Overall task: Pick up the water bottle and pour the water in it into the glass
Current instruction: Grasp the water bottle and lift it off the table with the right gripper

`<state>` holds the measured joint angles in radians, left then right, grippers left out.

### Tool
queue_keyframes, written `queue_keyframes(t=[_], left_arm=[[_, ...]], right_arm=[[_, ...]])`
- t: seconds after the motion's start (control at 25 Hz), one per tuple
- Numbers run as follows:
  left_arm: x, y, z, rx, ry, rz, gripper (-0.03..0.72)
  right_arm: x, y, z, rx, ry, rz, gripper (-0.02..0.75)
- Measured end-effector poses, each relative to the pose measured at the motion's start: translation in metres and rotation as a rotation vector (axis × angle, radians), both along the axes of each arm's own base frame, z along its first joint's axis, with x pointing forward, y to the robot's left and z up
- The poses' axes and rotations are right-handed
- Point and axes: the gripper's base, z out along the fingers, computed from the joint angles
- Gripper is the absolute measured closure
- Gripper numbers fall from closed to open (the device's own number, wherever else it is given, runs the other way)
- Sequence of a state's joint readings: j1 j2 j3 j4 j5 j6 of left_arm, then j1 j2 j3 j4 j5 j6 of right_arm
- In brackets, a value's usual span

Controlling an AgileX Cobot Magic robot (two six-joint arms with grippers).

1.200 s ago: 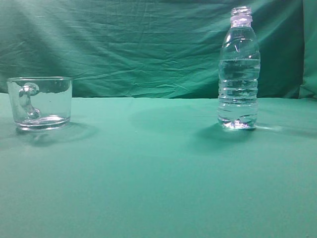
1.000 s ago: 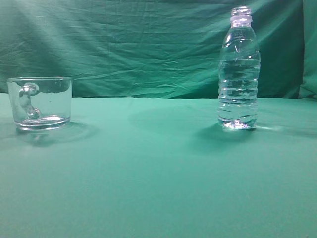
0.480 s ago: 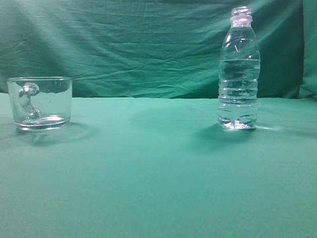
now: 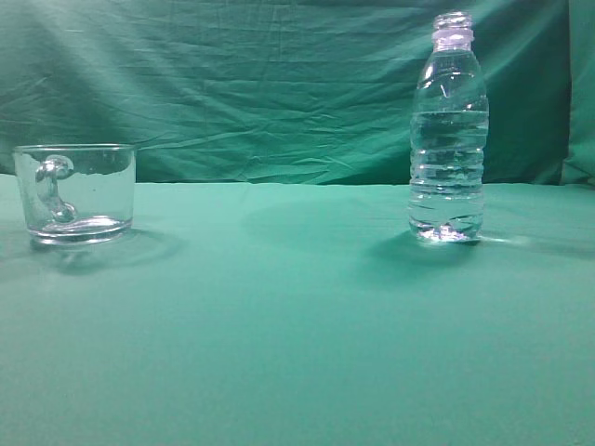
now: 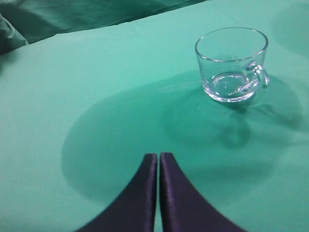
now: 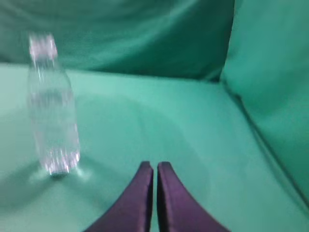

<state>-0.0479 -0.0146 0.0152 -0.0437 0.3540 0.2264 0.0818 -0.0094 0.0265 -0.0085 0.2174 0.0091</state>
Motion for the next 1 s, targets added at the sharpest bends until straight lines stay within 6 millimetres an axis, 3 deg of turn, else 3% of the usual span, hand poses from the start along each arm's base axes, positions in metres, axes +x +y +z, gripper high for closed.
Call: queue_keyframes(t=[0.2,0.28,0.36,0.64,0.88,1.0], left_arm=[[0.0,0.0,0.0,0.0,0.0,0.0,0.688],[0.0,0.0,0.0,0.0,0.0,0.0,0.688],[0.0,0.0,0.0,0.0,0.0,0.0,0.688],[0.0,0.0,0.0,0.0,0.0,0.0,0.688],[0.0,0.0,0.0,0.0,0.0,0.0,0.688],[0.0,0.0,0.0,0.0,0.0,0.0,0.688]], right_arm=[[-0.002,0.0,0.035,0.165,-0.376,0.005,0.738],[-0.003,-0.001,0.041,0.183,-0.443,0.009,0.738],[-0.003,0.0,0.046,0.206,-0.406,0.009,0.738],[0.011,0.001,0.09,0.218,-0.287,0.002,0.738],[0.027,0.002,0.088,0.36,-0.206,-0.008,0.738],[0.039,0.008,0.081,0.337,-0.123,0.023,0.738]])
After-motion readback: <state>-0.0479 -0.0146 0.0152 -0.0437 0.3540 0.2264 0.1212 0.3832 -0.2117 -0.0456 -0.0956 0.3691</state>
